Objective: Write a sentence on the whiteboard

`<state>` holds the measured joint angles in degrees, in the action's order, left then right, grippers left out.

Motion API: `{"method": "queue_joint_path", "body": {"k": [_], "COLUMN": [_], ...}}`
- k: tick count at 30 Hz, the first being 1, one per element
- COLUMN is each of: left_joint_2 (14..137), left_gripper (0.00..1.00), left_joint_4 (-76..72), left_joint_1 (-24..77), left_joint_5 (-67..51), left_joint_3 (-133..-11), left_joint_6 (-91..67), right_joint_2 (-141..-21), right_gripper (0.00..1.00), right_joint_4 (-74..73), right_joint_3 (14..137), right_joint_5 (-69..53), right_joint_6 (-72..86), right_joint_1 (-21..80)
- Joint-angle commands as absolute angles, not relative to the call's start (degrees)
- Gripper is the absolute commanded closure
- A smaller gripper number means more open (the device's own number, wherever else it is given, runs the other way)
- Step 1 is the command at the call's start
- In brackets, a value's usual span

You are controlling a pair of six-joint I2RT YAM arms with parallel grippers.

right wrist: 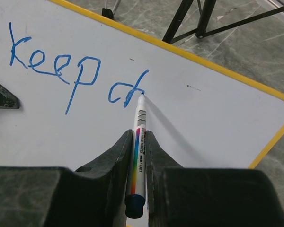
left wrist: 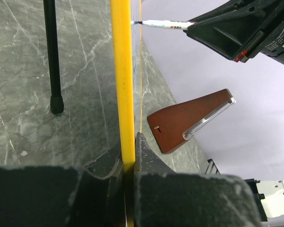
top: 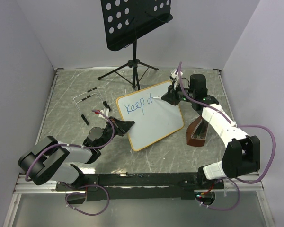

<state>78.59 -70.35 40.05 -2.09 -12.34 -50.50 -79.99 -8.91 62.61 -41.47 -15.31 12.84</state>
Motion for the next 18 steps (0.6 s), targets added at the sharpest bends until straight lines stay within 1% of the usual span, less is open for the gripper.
{"method": "queue_joint_path", "body": {"k": [1, 18], "left_joint_2": [78.31, 79.1], "left_gripper": [0.99, 0.99], "left_joint_4": [-72.95, -73.21], "left_joint_1": [39.99, 39.99], "left_joint_5": [-3.96, -4.13], "left_joint_3": [-11.95, -11.78], "left_joint_6": [-46.23, -46.32], "right_joint_2": [-77.96, -75.85], "right_gripper": [1.0, 1.0], "right_joint_4": [-10.81, -12.74], "right_joint_3": [61.7, 60.64], "right_joint_5": [-42.63, -41.4], "right_joint_6": [-17.4, -18.02], "right_joint_1": [12.48, 12.39]}}
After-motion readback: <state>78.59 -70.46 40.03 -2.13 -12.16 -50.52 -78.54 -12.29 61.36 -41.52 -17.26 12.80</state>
